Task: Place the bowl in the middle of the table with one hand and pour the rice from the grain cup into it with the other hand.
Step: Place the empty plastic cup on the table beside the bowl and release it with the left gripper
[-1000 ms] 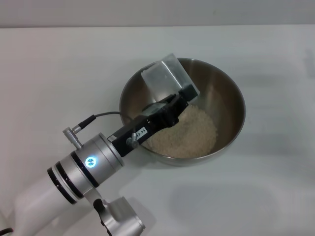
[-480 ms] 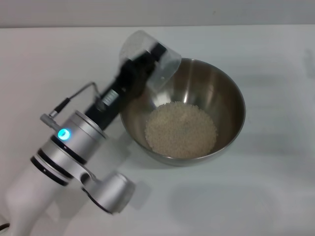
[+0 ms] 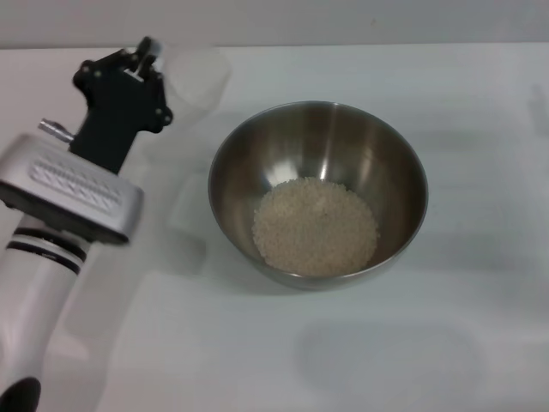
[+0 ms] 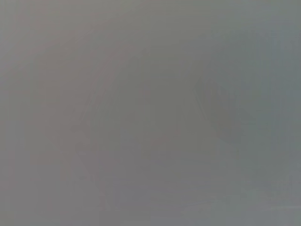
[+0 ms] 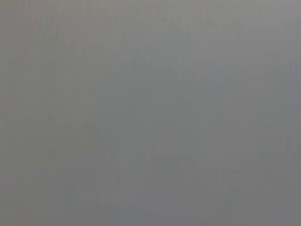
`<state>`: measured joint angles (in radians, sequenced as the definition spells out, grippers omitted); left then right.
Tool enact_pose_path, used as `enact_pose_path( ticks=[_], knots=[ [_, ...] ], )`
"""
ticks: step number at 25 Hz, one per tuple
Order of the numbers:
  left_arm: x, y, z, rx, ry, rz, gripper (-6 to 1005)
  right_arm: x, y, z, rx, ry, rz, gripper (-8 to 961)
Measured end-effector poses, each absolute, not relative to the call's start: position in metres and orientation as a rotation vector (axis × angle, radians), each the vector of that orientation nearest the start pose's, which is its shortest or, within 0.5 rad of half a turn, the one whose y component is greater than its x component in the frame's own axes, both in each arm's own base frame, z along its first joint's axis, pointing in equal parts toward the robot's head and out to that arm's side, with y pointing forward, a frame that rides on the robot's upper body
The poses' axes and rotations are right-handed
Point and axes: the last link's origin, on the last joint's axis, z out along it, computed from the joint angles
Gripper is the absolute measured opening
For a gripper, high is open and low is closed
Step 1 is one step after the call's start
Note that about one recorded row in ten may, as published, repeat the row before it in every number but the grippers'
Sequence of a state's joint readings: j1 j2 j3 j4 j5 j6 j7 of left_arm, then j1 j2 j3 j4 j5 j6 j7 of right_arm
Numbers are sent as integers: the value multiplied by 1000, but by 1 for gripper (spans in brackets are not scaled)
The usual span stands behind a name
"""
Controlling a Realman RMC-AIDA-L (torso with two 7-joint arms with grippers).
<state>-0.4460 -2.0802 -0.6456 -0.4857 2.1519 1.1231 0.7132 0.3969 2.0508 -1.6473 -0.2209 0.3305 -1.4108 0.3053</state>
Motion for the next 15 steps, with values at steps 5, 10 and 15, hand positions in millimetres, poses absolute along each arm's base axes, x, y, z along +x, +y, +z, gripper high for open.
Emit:
enact_pose_path(
  ticks=[5,10,15],
  knots=[
    [-262,348,-57,-1723,-120,-439,64,314,331,59,-1346,371,1001,574],
    [-286,352,-55,-1724,-425,-538,66,314,330,59,-1344,374,1005,574],
    [-301,351,-60,-1722,-590,-516,68,314,329,59,-1343,375,1005,574]
  ],
)
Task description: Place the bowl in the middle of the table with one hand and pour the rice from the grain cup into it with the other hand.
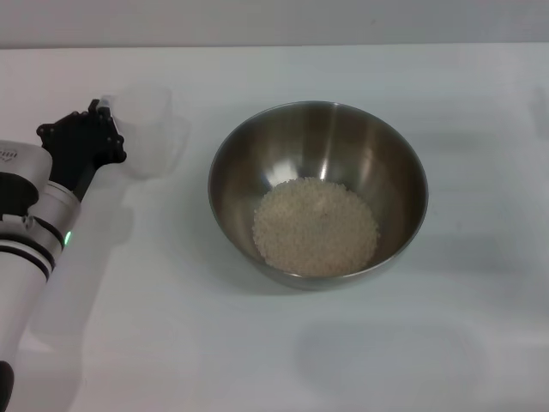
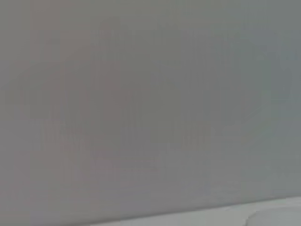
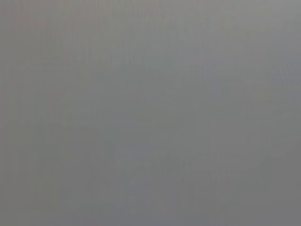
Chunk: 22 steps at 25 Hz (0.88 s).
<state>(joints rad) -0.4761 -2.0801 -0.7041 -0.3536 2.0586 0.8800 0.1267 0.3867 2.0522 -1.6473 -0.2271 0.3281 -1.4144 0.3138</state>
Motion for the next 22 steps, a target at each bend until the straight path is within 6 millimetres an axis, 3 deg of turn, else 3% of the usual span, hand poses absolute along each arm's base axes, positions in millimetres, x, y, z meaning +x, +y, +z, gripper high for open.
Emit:
enact_pose_path(
  ticks=[18,22],
  knots=[
    [-311,343,-67,-1744,-641,-478,76,314,329,59,-1345,376,1005,574],
    [-313,340,-67,-1735,-665,-491,221,314,329,59,-1345,376,1005,574]
  ],
)
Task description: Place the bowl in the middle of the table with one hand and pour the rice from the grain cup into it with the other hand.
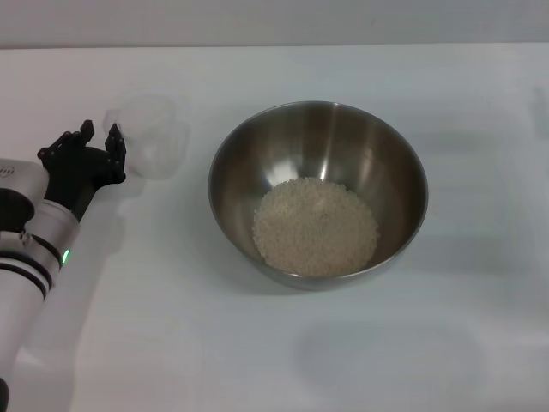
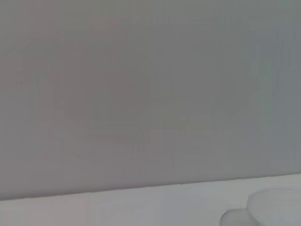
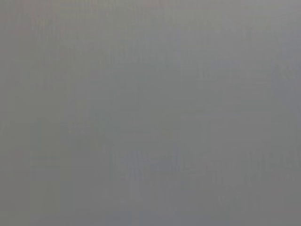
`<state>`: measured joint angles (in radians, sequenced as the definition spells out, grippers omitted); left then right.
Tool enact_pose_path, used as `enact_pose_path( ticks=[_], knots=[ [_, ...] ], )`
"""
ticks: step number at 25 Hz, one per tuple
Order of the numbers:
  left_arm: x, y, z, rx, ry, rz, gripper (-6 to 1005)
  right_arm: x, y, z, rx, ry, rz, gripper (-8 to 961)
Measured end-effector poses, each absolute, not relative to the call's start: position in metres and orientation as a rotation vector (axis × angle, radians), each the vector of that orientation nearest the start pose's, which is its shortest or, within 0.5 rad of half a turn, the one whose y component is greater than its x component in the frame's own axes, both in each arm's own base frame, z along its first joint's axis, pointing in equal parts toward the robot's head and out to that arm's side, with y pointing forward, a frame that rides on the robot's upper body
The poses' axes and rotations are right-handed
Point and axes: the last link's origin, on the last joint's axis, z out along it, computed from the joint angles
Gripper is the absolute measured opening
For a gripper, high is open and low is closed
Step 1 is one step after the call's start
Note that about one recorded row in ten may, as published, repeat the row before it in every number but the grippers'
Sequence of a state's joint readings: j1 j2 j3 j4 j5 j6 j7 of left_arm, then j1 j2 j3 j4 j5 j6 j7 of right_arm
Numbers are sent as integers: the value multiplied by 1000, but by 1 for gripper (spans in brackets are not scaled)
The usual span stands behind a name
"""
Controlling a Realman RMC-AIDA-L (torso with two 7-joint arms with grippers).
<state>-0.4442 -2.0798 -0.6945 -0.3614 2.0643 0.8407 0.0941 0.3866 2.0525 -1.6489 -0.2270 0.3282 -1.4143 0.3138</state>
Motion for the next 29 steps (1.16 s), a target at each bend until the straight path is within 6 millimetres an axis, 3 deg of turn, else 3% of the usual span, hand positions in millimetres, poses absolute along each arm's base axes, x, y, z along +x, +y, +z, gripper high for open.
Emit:
enact_pose_path(
  ticks=[2,8,14,19,29],
  knots=[
    [-316,337,-66,-1726,-683,-499,293,314,329,59,-1345,376,1005,574],
    [-324,328,-62,-1697,-690,-512,376,315,329,59,-1346,373,998,574],
    [-329,285,-51,-1642,-620,-660,448,319,326,54,-1349,395,979,574],
    [-317,266,-37,-1580,-511,-799,458,325,322,47,-1361,427,951,574],
    [-303,276,-20,-1506,-431,-900,521,328,313,30,-1429,460,921,574]
  ],
)
